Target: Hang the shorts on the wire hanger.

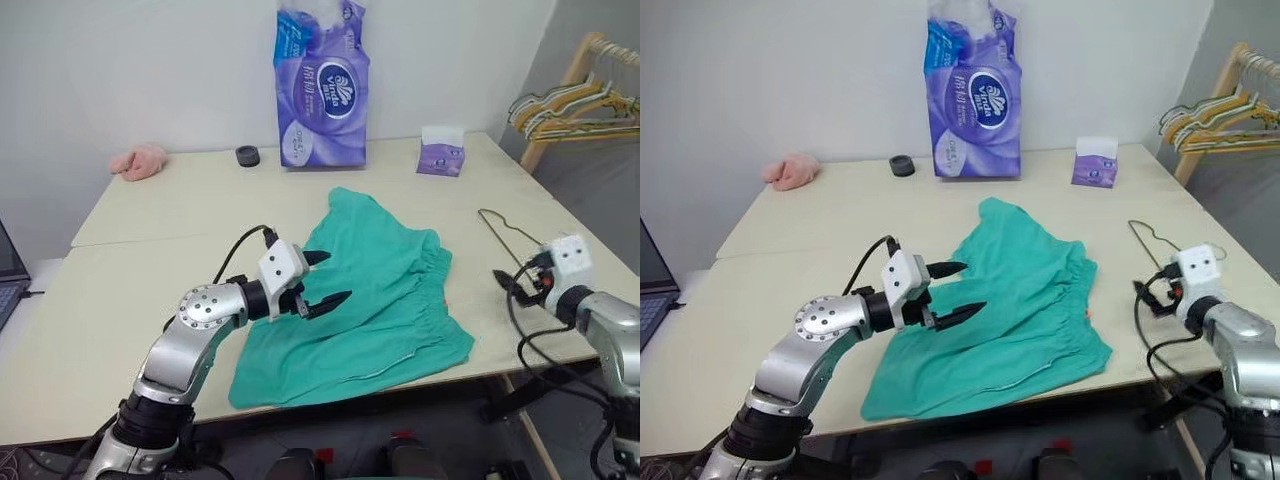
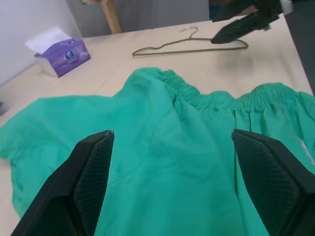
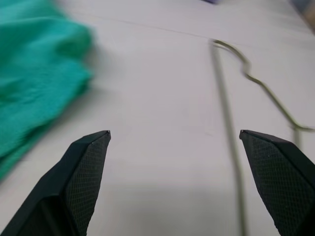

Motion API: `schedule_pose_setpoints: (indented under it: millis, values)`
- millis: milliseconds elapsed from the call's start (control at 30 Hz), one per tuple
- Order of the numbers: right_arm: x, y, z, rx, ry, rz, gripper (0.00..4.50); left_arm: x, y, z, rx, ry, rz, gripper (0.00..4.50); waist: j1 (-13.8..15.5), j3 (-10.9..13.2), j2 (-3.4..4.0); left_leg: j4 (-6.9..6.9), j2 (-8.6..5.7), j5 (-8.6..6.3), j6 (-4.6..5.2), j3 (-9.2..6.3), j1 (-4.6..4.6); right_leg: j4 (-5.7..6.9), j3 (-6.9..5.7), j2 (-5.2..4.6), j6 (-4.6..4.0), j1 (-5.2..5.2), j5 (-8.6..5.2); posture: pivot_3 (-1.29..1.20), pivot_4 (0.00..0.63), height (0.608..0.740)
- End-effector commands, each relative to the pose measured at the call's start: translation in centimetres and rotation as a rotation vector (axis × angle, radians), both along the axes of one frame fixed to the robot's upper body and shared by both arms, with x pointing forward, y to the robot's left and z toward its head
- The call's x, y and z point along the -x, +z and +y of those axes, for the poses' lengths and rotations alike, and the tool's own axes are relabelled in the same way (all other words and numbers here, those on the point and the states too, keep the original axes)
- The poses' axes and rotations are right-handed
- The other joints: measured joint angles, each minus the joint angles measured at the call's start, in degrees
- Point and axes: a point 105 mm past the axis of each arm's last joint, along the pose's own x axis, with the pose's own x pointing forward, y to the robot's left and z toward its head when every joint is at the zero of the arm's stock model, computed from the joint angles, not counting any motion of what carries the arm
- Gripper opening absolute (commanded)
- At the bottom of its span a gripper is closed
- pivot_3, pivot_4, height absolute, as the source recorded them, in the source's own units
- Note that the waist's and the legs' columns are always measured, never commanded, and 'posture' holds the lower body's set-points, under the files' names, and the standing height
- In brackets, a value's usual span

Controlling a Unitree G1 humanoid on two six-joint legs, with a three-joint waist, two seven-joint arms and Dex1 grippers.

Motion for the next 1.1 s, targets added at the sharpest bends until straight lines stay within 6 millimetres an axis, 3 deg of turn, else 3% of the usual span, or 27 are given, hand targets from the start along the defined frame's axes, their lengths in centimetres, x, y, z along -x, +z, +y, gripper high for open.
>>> schedule_pose_setpoints:
  millis: [33, 167, 533, 667, 800, 1000, 1100]
  values:
    - [-0.8, 0.9, -3.3, 0.041, -0.106, -0.027, 4.48, 0.0, 1.2, -0.4, 0.008, -0.035, -0.038, 4.04, -0.3, 0.0, 0.02, 0.00, 0.03, 0.01, 0.02, 0.01, 0.03, 0.00, -0.01, 0.02, -0.01, 0.04, 0.01, -0.15, 0.048, 0.740]
    - [-1.4, -0.6, -4.9, 0.008, -0.127, 0.041, 4.48, 0.3, 1.3, -0.7, -0.002, -0.075, -0.030, 4.04, -1.2, 0.0, 0.03, -0.01, 0.12, 0.02, 0.03, 0.09, 0.05, 0.00, -0.02, 0.08, -0.02, 0.10, 0.00, -0.15, 0.049, 0.740]
    - [-0.6, -5.3, -4.9, -0.122, -0.119, 0.263, 4.48, 0.7, 1.3, -0.8, -0.025, -0.104, -0.029, 4.04, -2.5, 0.0, -0.02, 0.01, 0.16, -0.03, 0.13, 0.26, 0.14, -0.11, 0.09, 0.08, 0.03, 0.26, 0.03, -0.14, 0.049, 0.740]
    - [0.1, -6.6, -4.5, -0.198, -0.127, 0.327, 3.60, 0.5, 1.2, -0.9, -0.026, -0.105, -0.032, 4.04, -2.6, 0.0, -0.05, 0.01, 0.16, -0.04, 0.13, 0.19, 0.14, -0.12, 0.05, 0.08, 0.03, 0.28, 0.03, -0.14, 0.049, 0.740]
    - [1.0, -8.1, -4.7, -0.215, -0.174, 0.382, 2.22, 0.5, 1.2, -1.1, -0.027, -0.109, -0.033, 4.04, -2.5, -0.1, -0.21, 0.01, 0.16, -0.04, 0.14, 0.10, 0.14, -0.15, -0.01, 0.08, 0.03, 0.32, 0.03, -0.15, 0.048, 0.740]
    - [0.6, -8.2, -4.8, -0.247, -0.243, 0.333, 0.10, 0.4, 1.2, -1.0, -0.017, -0.100, -0.035, 4.04, -2.5, -0.3, -0.51, 0.02, 0.16, -0.04, 0.13, 0.04, 0.14, -0.17, -0.05, 0.08, 0.03, 0.35, 0.03, -0.14, 0.048, 0.740]
    - [0.1, -7.7, -4.6, -0.218, -0.233, 0.301, 0.04, 0.3, 1.3, -1.0, -0.008, -0.091, -0.036, 4.04, -2.6, -0.4, -0.63, 0.04, 0.16, -0.05, 0.13, 0.03, 0.14, -0.19, -0.04, 0.08, 0.04, 0.36, 0.04, -0.14, 0.048, 0.740]
